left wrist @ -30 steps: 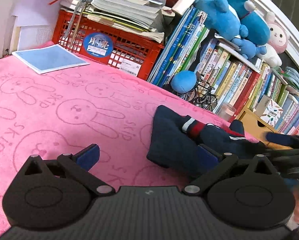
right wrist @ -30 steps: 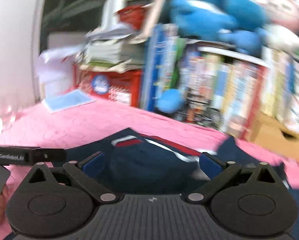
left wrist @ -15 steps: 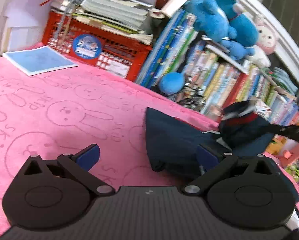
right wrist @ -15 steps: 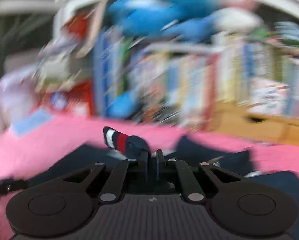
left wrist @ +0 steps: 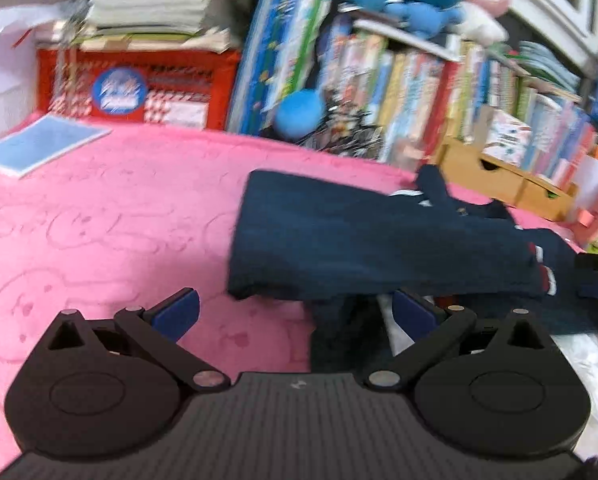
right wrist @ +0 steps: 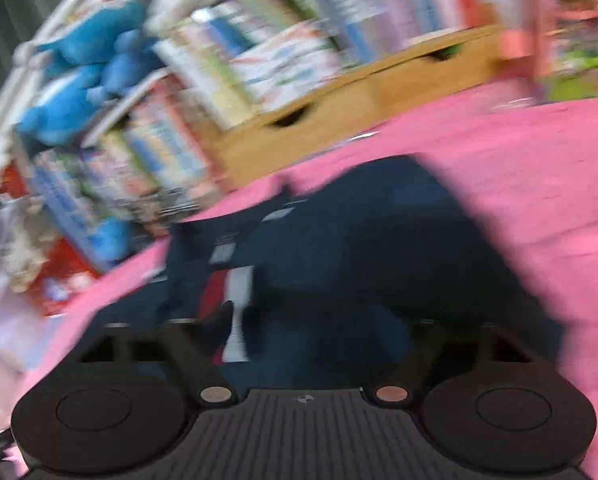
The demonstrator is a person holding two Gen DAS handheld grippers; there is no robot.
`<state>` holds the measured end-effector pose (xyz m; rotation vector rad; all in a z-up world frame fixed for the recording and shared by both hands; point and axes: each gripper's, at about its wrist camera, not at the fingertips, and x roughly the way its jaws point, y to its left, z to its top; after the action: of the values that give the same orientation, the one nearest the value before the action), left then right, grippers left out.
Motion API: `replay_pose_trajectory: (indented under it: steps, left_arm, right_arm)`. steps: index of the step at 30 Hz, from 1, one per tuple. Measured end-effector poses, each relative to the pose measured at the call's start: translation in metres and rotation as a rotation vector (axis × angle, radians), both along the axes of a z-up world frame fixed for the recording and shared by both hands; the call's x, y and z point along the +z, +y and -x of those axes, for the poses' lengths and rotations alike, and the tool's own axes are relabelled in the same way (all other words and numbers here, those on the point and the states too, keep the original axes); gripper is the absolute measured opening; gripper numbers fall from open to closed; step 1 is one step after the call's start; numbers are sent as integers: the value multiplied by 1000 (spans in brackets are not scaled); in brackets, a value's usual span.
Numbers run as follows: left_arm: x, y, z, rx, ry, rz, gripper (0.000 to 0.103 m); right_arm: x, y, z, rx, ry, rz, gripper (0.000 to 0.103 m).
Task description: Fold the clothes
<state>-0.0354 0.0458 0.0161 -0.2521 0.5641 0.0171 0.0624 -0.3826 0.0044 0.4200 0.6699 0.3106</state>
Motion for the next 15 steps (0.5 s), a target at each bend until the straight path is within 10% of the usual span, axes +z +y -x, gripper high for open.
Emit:
replay_pose_trajectory:
  steps: [3, 5, 6, 15]
  left_arm:
    - [-4, 9, 4, 14, 0, 45, 103]
    - [-5, 13, 5, 38, 2, 61, 103]
    - [-5, 14, 5, 50, 4, 65, 103]
    - [-2, -21, -7, 21, 27, -117, 103]
  right_arm:
    - [-1, 58, -19, 84, -16, 105, 102]
    - [-7, 86, -32, 80, 1, 187, 87]
    - [-5, 95, -32, 90, -17, 222, 47]
    - [49, 76, 3, 21, -323, 523, 35]
